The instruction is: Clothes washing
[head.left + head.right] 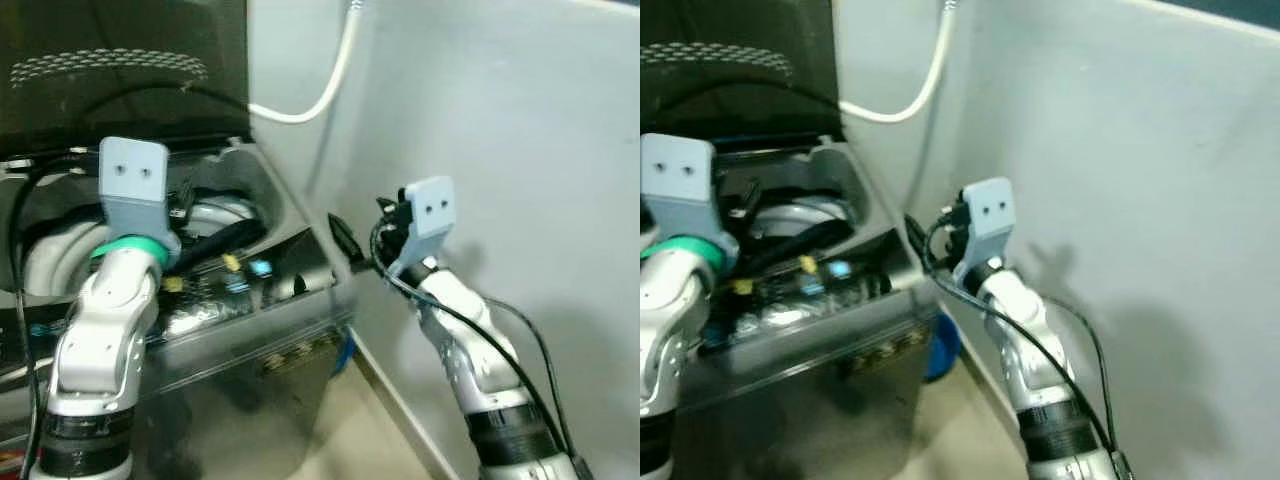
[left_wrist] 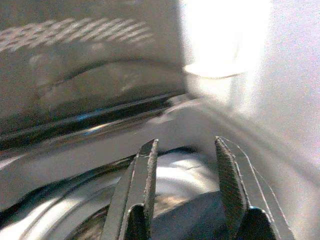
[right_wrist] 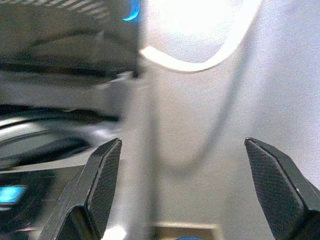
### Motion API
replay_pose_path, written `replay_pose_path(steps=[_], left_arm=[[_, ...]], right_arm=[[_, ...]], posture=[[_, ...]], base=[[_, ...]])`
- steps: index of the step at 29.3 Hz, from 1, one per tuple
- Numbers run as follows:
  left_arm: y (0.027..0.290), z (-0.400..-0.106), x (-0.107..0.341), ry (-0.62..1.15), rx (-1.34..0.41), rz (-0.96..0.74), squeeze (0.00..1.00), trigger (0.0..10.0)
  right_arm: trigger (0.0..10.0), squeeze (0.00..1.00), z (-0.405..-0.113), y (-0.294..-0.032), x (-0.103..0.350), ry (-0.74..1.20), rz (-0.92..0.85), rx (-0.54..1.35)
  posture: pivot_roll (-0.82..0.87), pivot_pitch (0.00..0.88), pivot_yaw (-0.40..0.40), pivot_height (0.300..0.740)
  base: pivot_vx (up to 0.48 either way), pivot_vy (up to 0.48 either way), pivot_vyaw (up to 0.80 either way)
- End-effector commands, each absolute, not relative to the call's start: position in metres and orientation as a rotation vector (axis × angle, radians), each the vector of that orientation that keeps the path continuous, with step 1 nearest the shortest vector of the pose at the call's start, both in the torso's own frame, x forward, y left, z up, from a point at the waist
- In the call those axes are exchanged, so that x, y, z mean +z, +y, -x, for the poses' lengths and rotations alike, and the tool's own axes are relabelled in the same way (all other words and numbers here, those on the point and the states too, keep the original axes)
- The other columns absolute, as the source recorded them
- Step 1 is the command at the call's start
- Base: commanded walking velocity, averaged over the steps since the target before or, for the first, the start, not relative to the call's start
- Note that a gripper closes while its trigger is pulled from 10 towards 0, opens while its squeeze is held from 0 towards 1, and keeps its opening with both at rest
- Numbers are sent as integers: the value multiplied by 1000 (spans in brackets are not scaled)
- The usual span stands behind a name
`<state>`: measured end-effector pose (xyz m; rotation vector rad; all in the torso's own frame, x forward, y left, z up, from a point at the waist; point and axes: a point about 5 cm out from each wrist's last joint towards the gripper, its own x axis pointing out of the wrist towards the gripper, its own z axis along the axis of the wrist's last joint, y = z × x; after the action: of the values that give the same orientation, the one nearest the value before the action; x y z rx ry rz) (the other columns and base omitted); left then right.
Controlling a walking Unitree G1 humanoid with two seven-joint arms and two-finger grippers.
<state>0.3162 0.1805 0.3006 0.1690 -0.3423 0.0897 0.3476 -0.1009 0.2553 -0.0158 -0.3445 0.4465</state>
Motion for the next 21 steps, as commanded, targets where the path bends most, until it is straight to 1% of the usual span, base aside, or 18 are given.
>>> replay_pose_path(steps=[1, 21], left_arm=[[184, -315, 296, -319, 118, -170, 0, 10000], [183, -313, 295, -312, 131, -168, 0, 10000]], right_arm=[[10000, 0, -347, -99, 252, -341, 30, 445], [10000, 0, -347, -99, 251, -352, 37, 438]], posture=[[20, 74, -33, 740], [20, 74, -33, 740]], base=[[0, -428, 0], [0, -428, 0]])
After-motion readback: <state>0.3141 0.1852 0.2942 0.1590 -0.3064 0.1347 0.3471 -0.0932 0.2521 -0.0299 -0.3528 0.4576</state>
